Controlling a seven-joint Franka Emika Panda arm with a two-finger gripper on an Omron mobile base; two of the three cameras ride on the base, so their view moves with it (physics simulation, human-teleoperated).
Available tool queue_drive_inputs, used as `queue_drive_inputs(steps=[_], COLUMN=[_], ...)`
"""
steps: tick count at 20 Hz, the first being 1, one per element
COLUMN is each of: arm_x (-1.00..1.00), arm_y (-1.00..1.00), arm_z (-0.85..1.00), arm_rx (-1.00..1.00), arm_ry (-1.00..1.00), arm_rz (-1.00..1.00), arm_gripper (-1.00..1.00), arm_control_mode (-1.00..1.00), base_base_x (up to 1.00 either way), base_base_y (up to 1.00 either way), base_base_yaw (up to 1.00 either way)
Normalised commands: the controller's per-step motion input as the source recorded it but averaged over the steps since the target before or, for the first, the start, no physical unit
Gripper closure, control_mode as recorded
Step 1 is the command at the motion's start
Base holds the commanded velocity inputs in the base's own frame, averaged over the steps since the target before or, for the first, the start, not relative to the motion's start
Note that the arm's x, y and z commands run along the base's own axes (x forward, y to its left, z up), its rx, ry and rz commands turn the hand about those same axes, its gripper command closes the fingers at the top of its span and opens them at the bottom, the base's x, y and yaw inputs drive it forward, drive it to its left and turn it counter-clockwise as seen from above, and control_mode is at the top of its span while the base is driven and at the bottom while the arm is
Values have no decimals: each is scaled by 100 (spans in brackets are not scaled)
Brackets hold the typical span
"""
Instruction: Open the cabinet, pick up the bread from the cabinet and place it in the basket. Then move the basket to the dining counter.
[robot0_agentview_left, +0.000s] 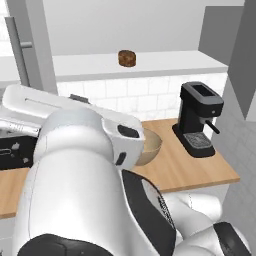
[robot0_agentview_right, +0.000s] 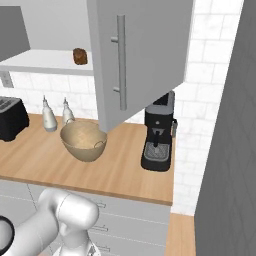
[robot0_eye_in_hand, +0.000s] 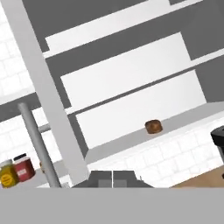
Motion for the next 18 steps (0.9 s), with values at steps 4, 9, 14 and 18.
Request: queue_drive_inputs(steps=[4, 9, 14, 18], arm_x=[47, 36, 37, 43], arm_y=[-100, -99, -98, -84], arm_z=[-1, -1, -27, -14], arm_rx=[15, -1, -1, 0], arm_ry=[17, 21, 19, 3], arm_rz=[0, 13, 27, 32], arm_gripper=[100, 100, 100, 100], arm_control_mode=[-100, -100, -100, -100], base_base_x=[0, 0, 0, 0], base_base_y=[0, 0, 0, 0], base_base_yaw=[0, 0, 0, 0])
